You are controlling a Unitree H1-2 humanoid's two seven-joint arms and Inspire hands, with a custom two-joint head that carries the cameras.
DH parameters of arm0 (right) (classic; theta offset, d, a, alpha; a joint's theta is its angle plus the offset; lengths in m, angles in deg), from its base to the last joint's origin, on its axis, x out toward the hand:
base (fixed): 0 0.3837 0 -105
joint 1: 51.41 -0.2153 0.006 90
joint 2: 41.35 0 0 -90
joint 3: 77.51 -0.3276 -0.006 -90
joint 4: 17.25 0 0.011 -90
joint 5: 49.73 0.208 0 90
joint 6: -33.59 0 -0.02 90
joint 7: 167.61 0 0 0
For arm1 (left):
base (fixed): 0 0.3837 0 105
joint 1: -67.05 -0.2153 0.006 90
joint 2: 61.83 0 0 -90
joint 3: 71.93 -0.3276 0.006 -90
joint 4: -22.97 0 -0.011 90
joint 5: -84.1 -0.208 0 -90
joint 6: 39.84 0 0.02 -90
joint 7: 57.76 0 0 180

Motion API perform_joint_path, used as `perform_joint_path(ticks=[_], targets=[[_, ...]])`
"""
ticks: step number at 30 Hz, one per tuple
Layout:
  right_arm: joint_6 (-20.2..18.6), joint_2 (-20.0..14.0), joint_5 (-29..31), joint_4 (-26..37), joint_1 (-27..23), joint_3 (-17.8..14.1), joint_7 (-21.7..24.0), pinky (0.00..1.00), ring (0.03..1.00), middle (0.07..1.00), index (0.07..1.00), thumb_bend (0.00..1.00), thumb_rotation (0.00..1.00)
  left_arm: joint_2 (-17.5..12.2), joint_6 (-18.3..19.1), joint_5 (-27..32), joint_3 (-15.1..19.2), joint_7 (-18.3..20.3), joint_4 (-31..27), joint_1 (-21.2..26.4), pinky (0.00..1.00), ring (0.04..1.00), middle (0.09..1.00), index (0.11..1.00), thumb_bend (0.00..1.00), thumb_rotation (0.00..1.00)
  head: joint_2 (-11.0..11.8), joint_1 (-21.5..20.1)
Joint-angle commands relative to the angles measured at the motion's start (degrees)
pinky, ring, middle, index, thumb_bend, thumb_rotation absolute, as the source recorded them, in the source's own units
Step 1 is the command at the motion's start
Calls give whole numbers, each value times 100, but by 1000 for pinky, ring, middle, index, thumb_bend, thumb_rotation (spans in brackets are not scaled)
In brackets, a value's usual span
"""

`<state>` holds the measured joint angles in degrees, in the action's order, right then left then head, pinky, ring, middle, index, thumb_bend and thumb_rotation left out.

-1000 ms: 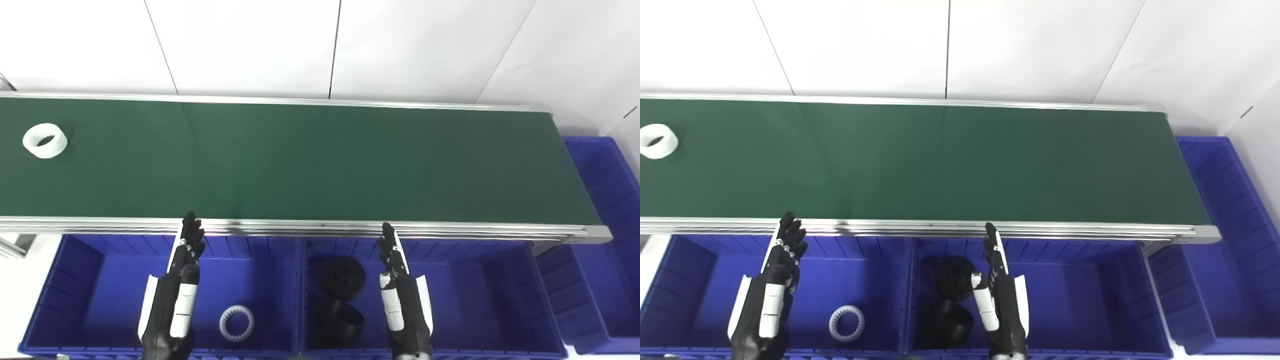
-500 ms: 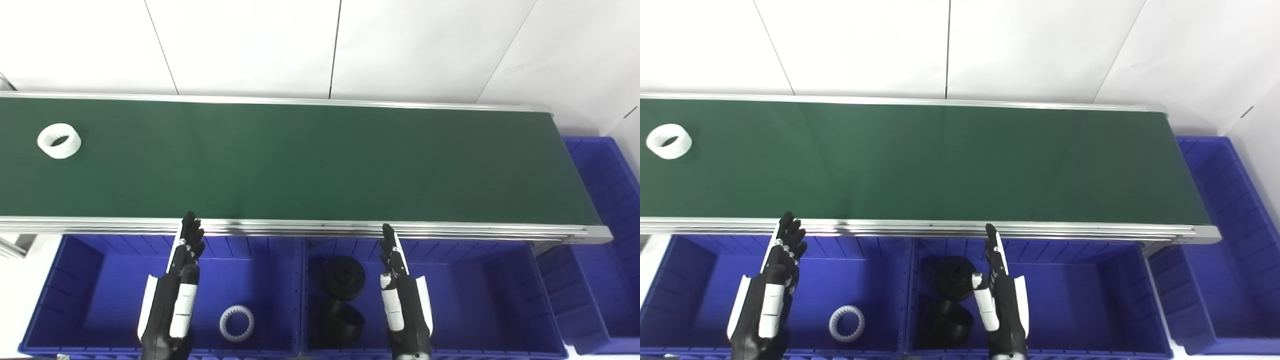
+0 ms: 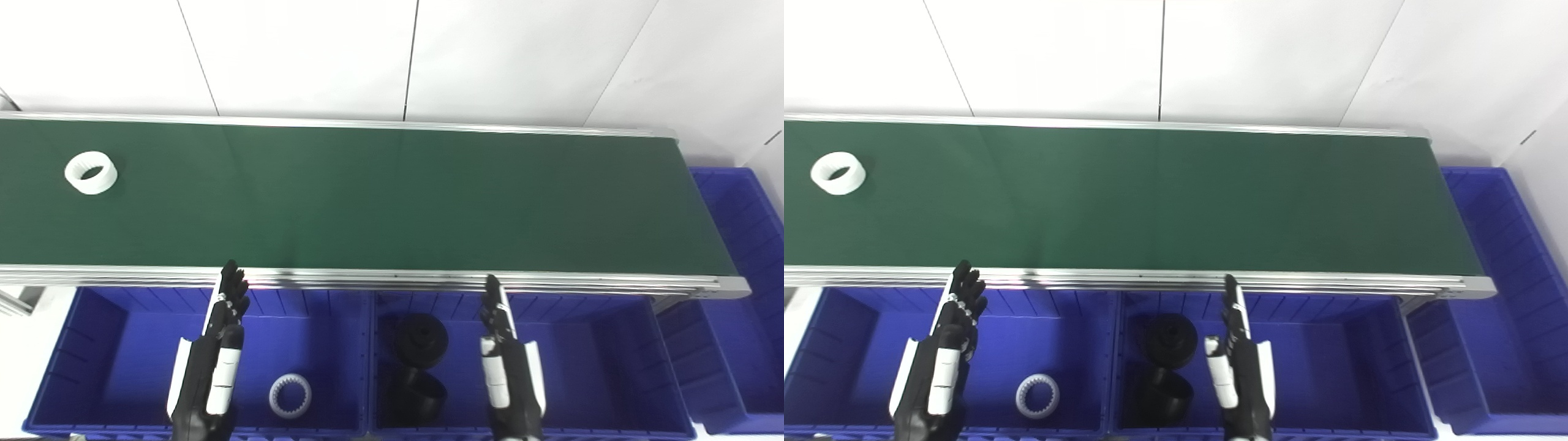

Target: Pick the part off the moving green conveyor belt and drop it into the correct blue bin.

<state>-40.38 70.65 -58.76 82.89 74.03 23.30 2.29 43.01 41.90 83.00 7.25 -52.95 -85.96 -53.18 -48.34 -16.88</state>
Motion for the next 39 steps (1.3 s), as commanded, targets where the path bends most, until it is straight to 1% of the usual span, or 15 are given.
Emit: perform_joint_path(ticks=[1,5,8,12,19,26,28,29,30,31,32,33,34,35,39], targets=[[238,10,-59,257,81,-5,16,968,991,999,991,878,1000,-21,-104,23,20,-13,-125,-24,1000,1000,1000,1000,585,941,-9,3],[230,-17,-93,342,143,-11,37,958,984,995,988,883,1000,-33,-111,52,37,1,-114,-24,1000,1000,1000,1000,584,940,-24,15],[303,-95,-309,366,151,23,50,939,973,986,979,868,1000,-32,-98,47,45,-2,-124,-33,1000,1000,1000,1000,585,931,-36,14],[282,-196,-315,420,160,81,128,961,977,980,966,842,1000,-31,-63,25,44,-9,-182,-65,1000,1000,1000,1000,576,944,-51,13],[157,-282,-161,536,211,104,242,934,960,969,962,885,1000,-71,-33,91,46,20,-242,-143,1000,1000,1000,1000,577,937,-68,55],[150,-355,-143,526,229,168,359,947,968,981,976,829,1000,-126,-38,156,4,54,-245,-172,1000,1000,1000,1000,566,940,7,28],[187,-326,-114,456,219,156,338,944,968,981,978,836,1000,-129,-55,139,-14,58,-204,-171,1000,1000,1000,1000,566,945,94,117],[225,-321,-94,405,213,144,329,945,968,981,979,842,1000,-119,-85,127,-26,57,-159,-172,1000,1000,1000,1000,574,943,213,265],[253,-319,-81,371,209,136,325,945,969,981,980,847,1000,-111,-106,120,-33,56,-128,-174,1000,1000,1000,1000,582,942,213,265],[311,-318,-46,306,203,117,314,944,969,981,980,849,1000,-99,-130,123,-57,68,-69,-165,1000,1000,1000,1000,585,941,384,464],[356,-319,-19,256,199,100,308,949,972,984,981,851,1000,-91,-152,123,-76,75,-22,-159,1000,1000,1000,1000,588,941,410,498],[417,-326,33,181,192,66,299,952,974,986,982,851,1000,-82,-189,70,-108,75,55,-147,1000,1000,1000,1000,589,941,584,703],[461,-330,69,128,187,42,294,951,975,985,981,858,1000,-76,-217,31,-130,71,109,-139,1000,1000,1000,1000,598,946,584,703],[537,-354,99,33,164,2,291,952,976,986,985,867,1000,-57,-290,-13,-161,62,213,-123,1000,1000,1000,1000,598,942,781,910],[728,-434,220,-238,74,-116,332,966,981,990,995,880,1000,24,-645,-140,-245,5,600,-22,1000,1000,1000,1000,601,926,1069,1158]])
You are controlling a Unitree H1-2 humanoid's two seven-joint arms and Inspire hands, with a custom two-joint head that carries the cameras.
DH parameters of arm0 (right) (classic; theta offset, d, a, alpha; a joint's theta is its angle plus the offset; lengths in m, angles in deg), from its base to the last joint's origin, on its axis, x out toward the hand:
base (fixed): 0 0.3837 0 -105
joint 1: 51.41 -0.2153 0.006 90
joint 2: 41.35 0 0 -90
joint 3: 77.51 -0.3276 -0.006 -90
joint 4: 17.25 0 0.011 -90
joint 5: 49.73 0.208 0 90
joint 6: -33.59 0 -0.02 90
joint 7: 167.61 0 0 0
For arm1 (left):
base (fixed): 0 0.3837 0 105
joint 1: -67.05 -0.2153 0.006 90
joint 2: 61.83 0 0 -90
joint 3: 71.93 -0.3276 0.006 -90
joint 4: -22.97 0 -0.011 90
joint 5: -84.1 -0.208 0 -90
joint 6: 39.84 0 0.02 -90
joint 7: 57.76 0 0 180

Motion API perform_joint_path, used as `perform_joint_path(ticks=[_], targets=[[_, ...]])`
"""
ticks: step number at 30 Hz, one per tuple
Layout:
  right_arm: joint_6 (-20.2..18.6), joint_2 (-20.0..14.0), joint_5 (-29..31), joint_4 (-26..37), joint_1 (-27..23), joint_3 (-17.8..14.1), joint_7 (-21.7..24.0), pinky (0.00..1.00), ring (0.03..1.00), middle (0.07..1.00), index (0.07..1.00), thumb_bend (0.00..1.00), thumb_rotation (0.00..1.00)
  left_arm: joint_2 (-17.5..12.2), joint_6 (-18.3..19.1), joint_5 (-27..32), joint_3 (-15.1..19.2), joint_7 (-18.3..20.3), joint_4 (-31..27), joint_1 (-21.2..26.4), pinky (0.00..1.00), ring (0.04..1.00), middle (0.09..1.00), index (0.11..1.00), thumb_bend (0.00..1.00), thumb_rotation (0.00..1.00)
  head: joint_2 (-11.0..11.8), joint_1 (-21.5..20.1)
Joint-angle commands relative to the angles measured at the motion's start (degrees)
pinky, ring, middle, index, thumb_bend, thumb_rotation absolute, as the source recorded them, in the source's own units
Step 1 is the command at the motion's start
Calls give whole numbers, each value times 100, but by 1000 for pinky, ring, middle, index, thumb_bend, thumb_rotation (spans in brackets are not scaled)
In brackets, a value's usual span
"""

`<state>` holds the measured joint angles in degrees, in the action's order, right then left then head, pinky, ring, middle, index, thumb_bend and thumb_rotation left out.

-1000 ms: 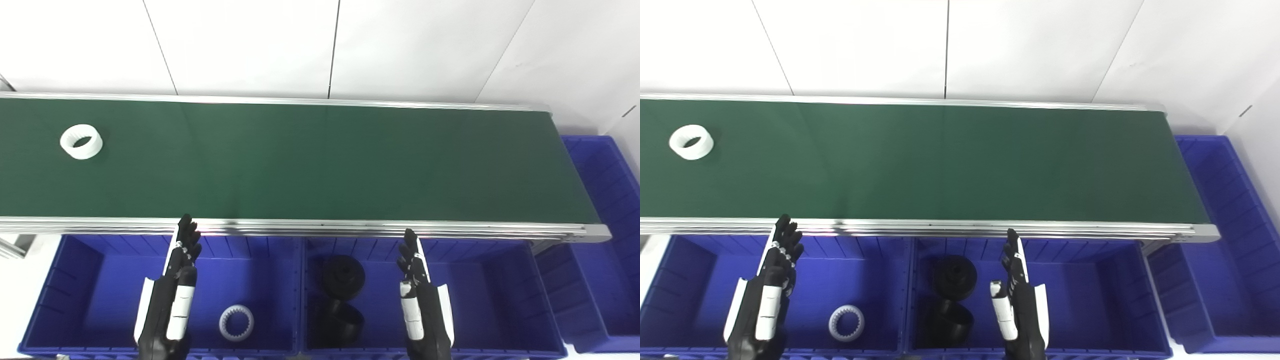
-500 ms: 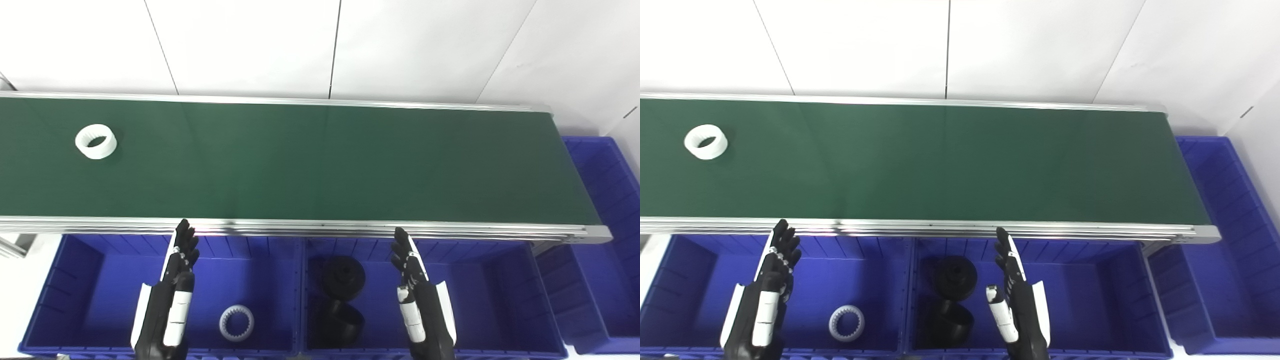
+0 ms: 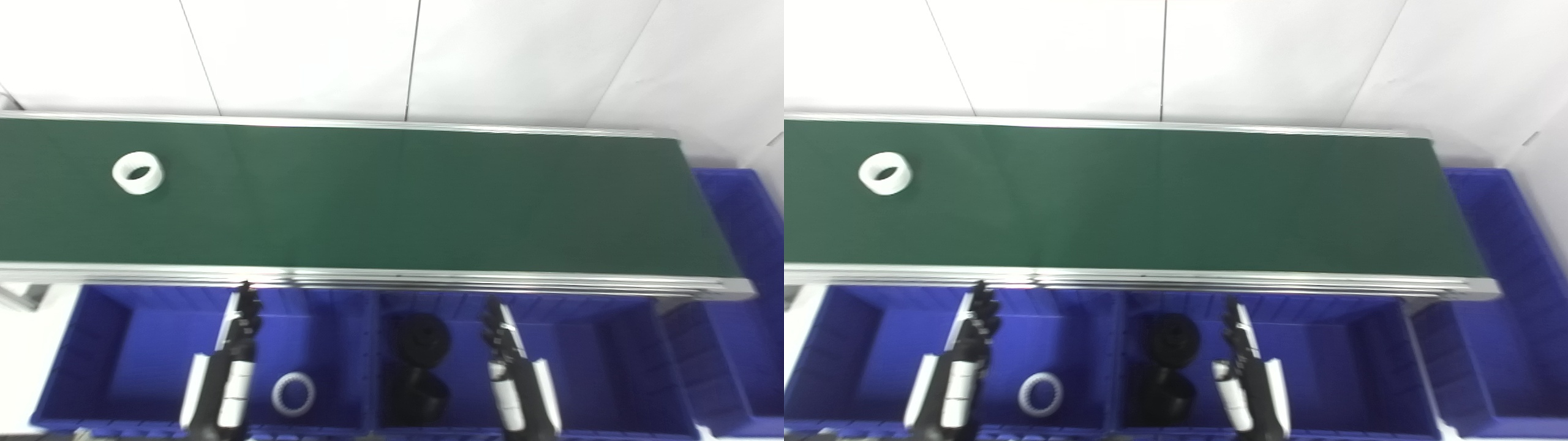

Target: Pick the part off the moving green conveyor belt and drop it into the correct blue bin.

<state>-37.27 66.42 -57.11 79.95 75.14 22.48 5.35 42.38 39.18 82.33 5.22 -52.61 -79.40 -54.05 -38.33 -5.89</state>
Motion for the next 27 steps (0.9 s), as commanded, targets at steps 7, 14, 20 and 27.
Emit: perform_joint_path(ticks=[7,14,20,27], targets=[[591,-128,190,-249,-180,-175,82,979,992,999,1000,887,1000,272,-642,-186,-105,-145,329,153,1000,1000,1000,1000,629,891,434,347],[700,-183,363,-521,-322,-275,206,1000,1000,1000,1000,849,1000,353,-818,-287,-133,-215,597,261,1000,1000,1000,1000,626,873,664,482],[767,-221,547,-769,-439,-317,294,1000,1000,1000,1000,821,1000,404,-921,-173,-137,-212,820,325,1000,1000,1000,1000,623,842,1001,527],[778,-238,573,-1063,-619,-409,297,1000,1000,1000,1000,814,1000,444,-1211,-183,-128,-234,1226,512,993,1000,1000,1000,556,836,1293,590]])
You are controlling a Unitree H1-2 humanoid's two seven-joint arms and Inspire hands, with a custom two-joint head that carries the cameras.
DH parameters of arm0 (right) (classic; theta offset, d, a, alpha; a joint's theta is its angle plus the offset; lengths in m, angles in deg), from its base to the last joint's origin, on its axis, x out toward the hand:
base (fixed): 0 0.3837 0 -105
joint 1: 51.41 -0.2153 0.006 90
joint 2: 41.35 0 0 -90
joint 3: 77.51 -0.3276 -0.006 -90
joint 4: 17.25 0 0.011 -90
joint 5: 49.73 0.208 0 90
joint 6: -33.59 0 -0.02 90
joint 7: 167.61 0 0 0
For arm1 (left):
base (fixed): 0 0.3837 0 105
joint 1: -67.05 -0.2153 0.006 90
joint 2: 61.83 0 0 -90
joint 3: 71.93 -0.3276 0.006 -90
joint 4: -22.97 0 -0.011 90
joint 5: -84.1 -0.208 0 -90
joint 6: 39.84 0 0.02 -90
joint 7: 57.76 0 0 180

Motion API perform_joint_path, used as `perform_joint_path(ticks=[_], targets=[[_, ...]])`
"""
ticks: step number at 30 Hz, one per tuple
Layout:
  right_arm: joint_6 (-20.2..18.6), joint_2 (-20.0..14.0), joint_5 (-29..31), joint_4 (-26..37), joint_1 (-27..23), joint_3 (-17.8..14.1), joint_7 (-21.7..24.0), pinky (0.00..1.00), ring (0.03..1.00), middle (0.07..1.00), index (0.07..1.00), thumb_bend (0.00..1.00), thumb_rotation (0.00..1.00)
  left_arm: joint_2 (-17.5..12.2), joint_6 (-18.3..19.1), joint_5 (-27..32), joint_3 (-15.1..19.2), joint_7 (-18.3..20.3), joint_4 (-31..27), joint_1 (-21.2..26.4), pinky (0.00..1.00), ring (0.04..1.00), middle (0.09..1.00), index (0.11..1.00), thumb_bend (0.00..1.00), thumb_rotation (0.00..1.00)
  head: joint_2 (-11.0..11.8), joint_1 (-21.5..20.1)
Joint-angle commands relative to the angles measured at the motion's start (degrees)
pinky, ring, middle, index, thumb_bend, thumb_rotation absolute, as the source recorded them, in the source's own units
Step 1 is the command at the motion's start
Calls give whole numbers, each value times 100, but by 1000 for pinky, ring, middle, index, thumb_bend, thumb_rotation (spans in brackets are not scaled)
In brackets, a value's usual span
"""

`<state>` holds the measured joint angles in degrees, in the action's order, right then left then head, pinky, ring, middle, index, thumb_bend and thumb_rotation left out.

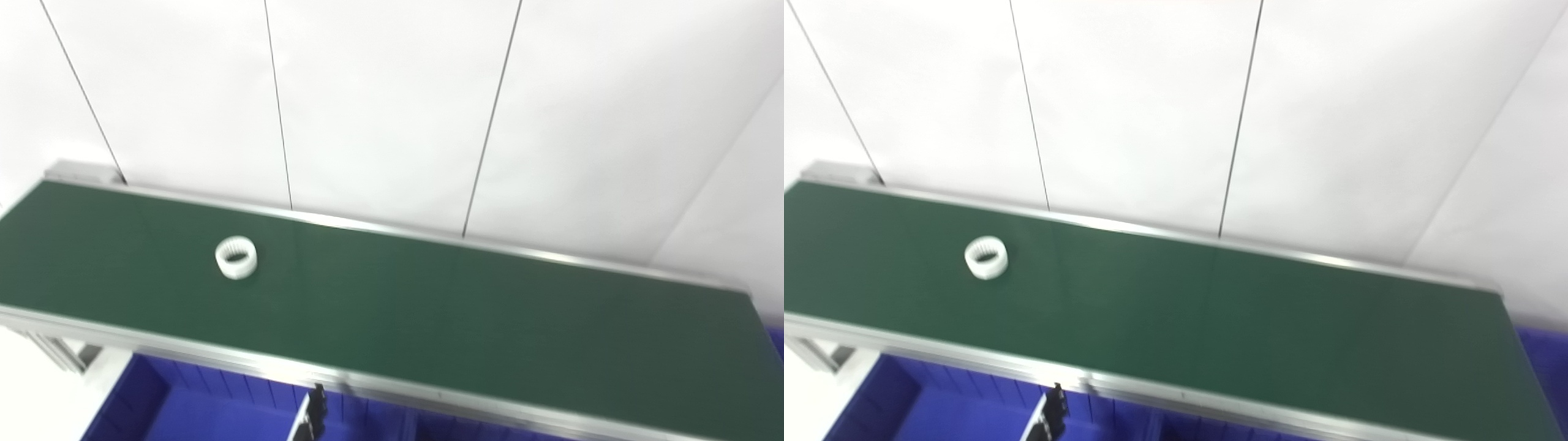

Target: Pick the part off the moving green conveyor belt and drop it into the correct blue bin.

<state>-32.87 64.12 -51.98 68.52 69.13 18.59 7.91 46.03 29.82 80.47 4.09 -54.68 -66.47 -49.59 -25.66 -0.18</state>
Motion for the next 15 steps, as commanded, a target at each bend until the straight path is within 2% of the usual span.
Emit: perform_joint_path(ticks=[1,5,8,15], targets=[[338,-3,73,63,-28,-31,45,1000,1000,1000,1000,813,1000,88,-255,-20,-13,-40,-63,73,983,994,1000,1000,550,835,27,18],[337,-6,52,-11,-90,-74,34,1000,1000,1000,1000,822,1000,121,-184,-142,-21,-107,-74,98,944,980,1000,1000,530,843,91,27],[337,-22,103,-98,-148,-97,75,1000,1000,1000,1000,832,1000,115,-368,-134,-31,-112,72,162,934,982,1000,1000,519,821,210,33],[333,12,-112,-123,-205,-145,-21,976,995,1000,1000,831,1000,116,-355,-211,-28,-149,23,217,884,969,1000,1000,560,801,57,6]])
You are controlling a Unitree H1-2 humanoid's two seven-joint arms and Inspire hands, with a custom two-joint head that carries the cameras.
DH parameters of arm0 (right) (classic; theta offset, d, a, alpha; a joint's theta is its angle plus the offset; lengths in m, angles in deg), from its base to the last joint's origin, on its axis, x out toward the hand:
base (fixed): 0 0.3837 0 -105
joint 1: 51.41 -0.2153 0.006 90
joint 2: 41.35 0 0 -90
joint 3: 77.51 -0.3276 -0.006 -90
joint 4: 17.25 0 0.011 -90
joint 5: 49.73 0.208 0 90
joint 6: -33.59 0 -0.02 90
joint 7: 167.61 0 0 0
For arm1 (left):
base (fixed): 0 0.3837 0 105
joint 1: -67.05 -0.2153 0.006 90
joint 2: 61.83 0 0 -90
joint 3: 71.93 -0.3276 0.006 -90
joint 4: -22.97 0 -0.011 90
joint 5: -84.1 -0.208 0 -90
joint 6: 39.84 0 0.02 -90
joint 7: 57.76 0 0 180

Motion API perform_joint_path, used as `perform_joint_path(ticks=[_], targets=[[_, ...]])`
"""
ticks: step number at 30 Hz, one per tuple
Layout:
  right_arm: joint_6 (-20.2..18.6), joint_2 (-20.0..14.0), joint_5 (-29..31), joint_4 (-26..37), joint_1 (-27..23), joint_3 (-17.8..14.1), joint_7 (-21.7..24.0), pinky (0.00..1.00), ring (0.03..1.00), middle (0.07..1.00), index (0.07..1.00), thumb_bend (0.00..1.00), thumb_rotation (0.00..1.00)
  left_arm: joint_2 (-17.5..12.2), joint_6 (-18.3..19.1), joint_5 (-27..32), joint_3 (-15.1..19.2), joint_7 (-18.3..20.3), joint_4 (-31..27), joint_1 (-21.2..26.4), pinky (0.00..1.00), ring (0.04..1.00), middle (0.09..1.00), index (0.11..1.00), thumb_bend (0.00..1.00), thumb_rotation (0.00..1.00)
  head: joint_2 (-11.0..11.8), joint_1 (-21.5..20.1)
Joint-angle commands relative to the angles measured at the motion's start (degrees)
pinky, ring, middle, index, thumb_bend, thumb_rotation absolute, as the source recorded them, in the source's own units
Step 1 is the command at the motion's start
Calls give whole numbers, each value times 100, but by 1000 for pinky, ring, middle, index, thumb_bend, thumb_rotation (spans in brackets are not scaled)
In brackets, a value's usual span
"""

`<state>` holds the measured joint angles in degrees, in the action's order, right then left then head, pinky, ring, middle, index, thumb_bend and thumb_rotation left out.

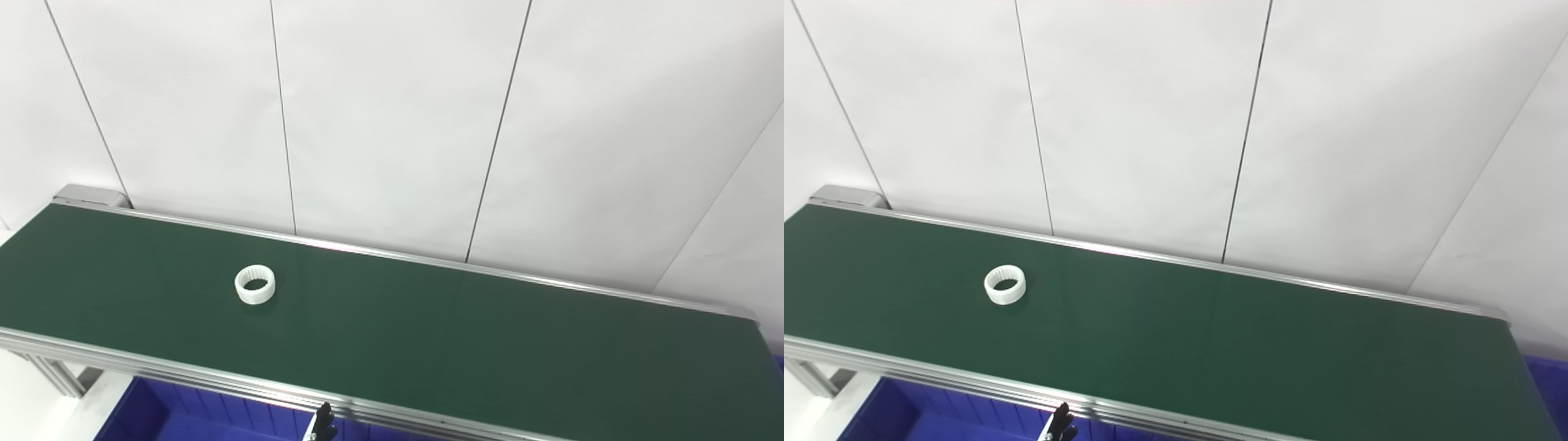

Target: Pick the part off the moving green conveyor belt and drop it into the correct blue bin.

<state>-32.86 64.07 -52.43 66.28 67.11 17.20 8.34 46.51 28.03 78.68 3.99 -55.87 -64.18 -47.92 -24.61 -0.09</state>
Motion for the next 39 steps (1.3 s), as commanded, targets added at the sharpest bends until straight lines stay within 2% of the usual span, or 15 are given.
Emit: perform_joint_path(ticks=[1,4,5,6,7,8,11,13,15,18,20,25,28,34,39], targets=[[332,20,-81,115,0,-8,-60,975,994,1000,1000,829,1000,60,-203,-5,-22,-15,-240,52,883,968,1000,1000,561,798,-93,-8],[331,18,-103,183,22,4,-35,972,991,1000,1000,824,1000,25,-239,-33,-9,-10,-598,57,872,958,990,980,644,672,-313,-47],[329,18,-114,204,29,9,-34,971,987,1000,1000,820,1000,10,-260,-103,-2,-25,-761,67,832,923,946,904,725,578,-331,-52],[328,20,-145,227,34,14,-43,971,986,1000,1000,819,1000,-16,-294,-186,2,-29,-957,93,818,911,931,878,752,546,-405,-64],[325,25,-167,244,37,14,-49,965,981,999,1000,814,1000,-49,-298,-235,4,-8,-1192,149,790,887,901,841,792,464,-422,-67],[326,33,-179,266,39,18,-39,953,976,997,1000,804,1000,-105,-277,-323,34,29,-1492,289,763,846,850,817,879,330,-503,-72],[322,52,-193,320,43,37,0,945,976,998,1000,787,1000,-262,-145,-593,148,99,-2041,682,735,802,807,832,949,213,-584,-66],[314,71,-104,342,40,60,54,956,981,999,1000,785,1000,-429,53,-873,303,157,-2260,1114,701,770,786,819,985,173,-620,-62],[313,109,-90,359,35,75,60,955,977,996,1000,805,1000,-662,371,-1198,478,297,-2430,1662,632,733,775,773,1000,186,-668,-65],[303,186,-178,387,29,92,12,948,972,994,1000,815,1000,-928,880,-1607,620,532,-2628,2306,628,737,780,761,1000,184,-729,-103],[290,232,-222,412,28,92,-11,921,961,987,1000,834,1000,-1063,1227,-1980,659,687,-2722,2774,600,714,759,735,1000,91,-738,-119],[213,314,-207,463,6,91,4,925,956,981,1000,867,1000,-1560,1524,-2821,595,1044,-2225,3783,660,755,803,775,1000,59,-791,-116],[189,347,-209,469,-9,98,14,917,956,980,1000,874,1000,-1804,1493,-3283,454,1115,-1662,4333,745,827,843,796,1000,63,-802,-138],[180,404,-280,476,-27,125,-5,902,949,973,1000,870,1000,-2109,1457,-3824,101,1107,-574,5144,797,859,867,802,1000,90,-825,-216],[178,428,-285,478,-38,164,22,902,947,973,1000,866,1000,-2237,1364,-4134,-232,982,419,5671,825,869,871,791,1000,88,-850,-269]])
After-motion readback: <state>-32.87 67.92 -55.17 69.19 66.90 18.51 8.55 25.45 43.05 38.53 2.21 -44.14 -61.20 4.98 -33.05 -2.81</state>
